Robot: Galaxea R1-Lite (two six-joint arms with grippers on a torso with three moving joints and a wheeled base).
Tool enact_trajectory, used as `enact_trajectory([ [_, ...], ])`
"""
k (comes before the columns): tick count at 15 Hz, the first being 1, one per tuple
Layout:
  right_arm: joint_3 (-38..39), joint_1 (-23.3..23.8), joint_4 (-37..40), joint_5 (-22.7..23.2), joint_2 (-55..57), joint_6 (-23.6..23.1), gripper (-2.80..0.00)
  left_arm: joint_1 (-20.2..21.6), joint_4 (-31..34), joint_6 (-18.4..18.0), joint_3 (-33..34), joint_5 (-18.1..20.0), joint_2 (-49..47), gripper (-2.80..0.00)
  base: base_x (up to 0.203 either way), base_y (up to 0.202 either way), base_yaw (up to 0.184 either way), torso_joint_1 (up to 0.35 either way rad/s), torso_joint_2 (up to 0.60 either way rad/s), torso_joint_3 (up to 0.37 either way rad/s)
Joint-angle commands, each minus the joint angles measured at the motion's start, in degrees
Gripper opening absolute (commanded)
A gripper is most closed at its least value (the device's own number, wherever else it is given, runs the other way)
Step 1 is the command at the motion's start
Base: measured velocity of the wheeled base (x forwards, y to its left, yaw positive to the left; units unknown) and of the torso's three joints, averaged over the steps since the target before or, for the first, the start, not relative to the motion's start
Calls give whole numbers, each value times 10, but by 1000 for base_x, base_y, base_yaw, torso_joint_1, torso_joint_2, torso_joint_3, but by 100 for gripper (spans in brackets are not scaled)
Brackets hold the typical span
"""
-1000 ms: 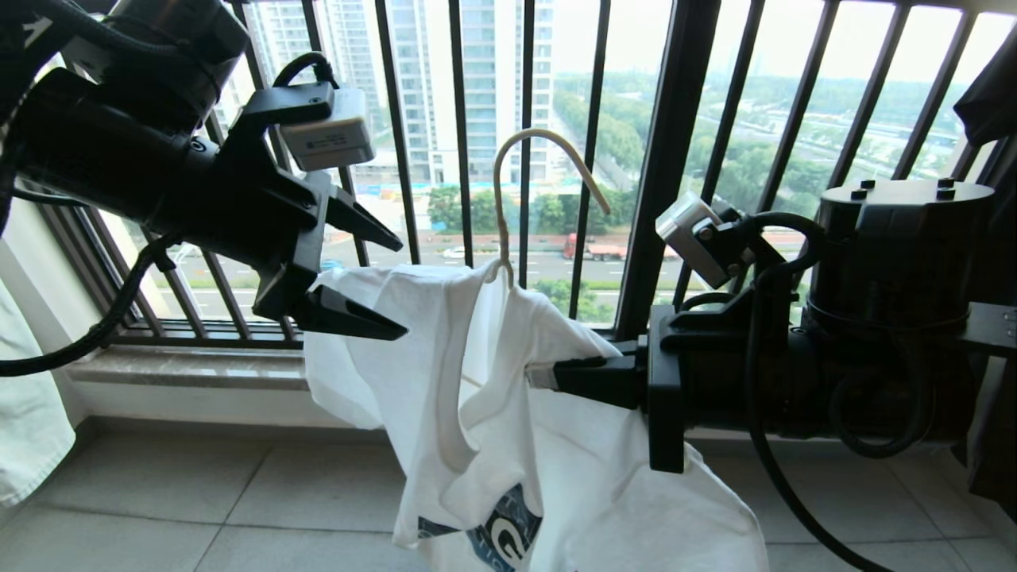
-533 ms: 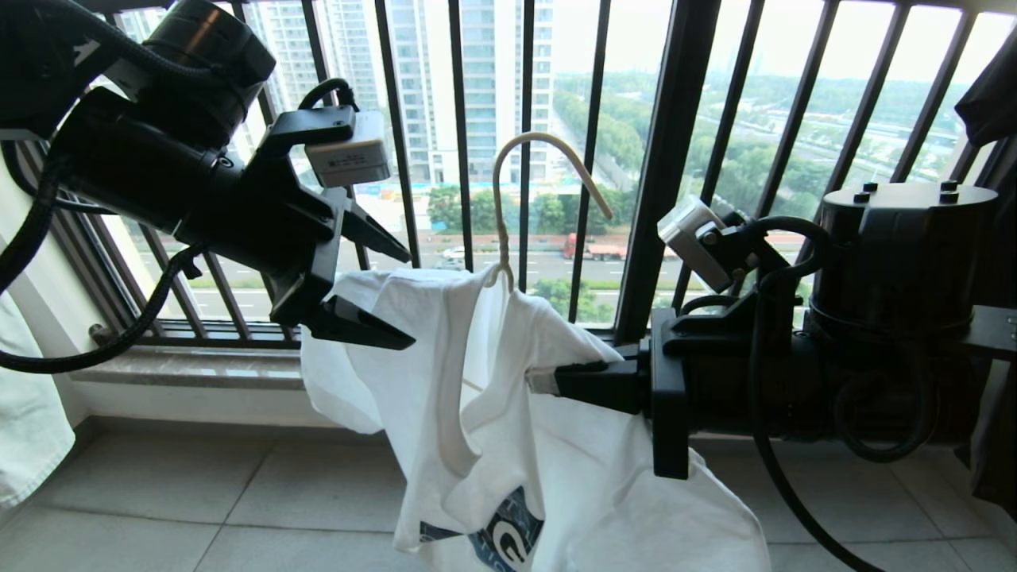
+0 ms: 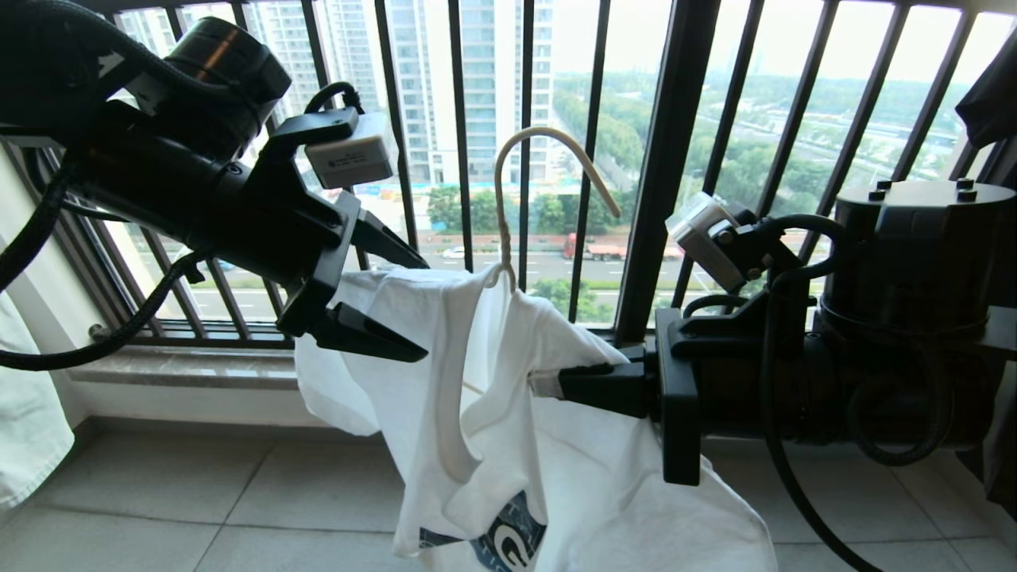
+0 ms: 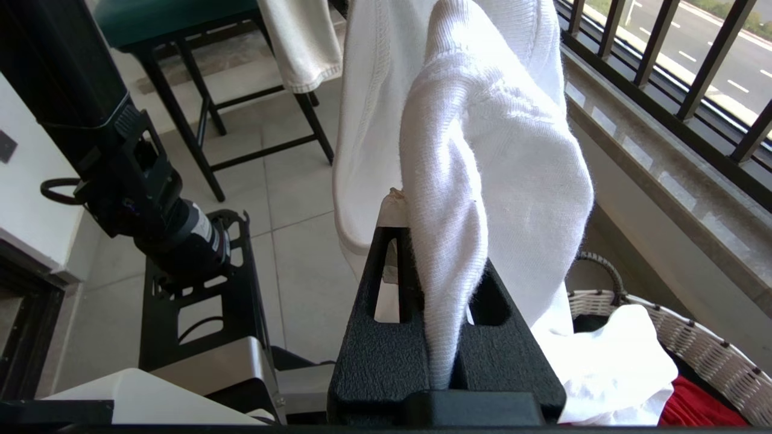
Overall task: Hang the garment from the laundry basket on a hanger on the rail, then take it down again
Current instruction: Hang the clothes rack on the clothesline
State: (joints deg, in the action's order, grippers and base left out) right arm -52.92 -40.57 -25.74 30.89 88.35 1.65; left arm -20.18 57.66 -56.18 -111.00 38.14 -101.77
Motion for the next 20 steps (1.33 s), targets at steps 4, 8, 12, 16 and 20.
enact_trajectory([
  [4,0,0,-2,2,-2,1,-280,-1,5,-5,0,71,-14,0,0,0,0,0,0,0],
  [8,-1,0,-2,2,-2,1,-280,0,8,-4,1,89,-14,-280,0,0,0,0,0,0],
  [12,-2,1,-2,2,-2,1,-280,-12,27,-3,5,90,-12,-280,0,0,0,0,0,0],
  [16,-3,2,-3,2,-5,2,-280,-14,28,-4,13,90,-4,-280,0,0,0,0,0,0],
  [20,-3,3,-3,2,-4,3,-280,-15,26,-4,24,89,3,-280,0,0,0,0,0,0],
])
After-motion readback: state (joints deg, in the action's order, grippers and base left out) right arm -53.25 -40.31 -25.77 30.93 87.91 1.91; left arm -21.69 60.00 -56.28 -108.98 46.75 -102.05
